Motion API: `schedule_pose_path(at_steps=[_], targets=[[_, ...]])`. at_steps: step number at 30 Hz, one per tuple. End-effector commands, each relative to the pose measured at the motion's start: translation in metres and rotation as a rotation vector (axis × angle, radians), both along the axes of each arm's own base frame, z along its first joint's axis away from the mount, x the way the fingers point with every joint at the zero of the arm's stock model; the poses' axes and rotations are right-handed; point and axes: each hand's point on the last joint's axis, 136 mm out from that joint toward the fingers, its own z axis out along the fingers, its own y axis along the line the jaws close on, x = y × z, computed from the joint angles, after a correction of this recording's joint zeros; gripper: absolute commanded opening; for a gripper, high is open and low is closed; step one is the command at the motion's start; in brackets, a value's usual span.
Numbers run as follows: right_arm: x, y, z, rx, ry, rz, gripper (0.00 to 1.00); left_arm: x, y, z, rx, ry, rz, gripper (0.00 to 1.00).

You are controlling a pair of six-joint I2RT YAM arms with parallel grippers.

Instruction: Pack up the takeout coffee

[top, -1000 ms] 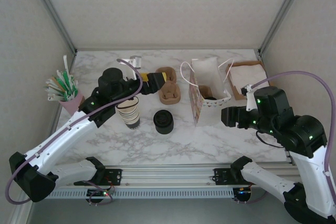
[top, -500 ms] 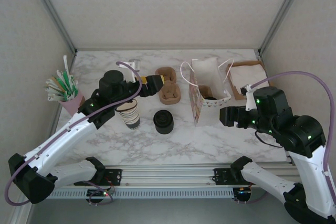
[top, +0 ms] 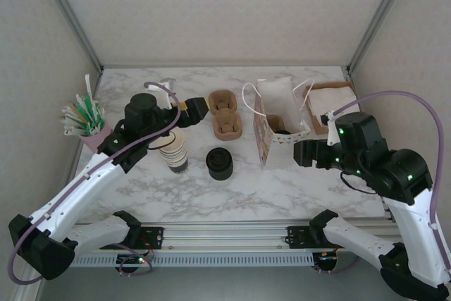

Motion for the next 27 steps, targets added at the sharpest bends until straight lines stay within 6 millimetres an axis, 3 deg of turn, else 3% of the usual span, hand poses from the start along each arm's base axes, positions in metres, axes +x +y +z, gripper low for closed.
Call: schedule_pose_path(at_steps=[1, 27], targets=[[0.005, 0.003, 0.003, -0.016, -0.008, 0.013, 0.88, 0.001, 0.007, -0.003, 0.003, 0.008, 0.014, 1.00], [0.017, 0.015, -0.003, -0.041, 0.025, 0.045, 0.88, 0.027, 0.026, -0.015, 0.006, 0.035, 0.067, 1.00]])
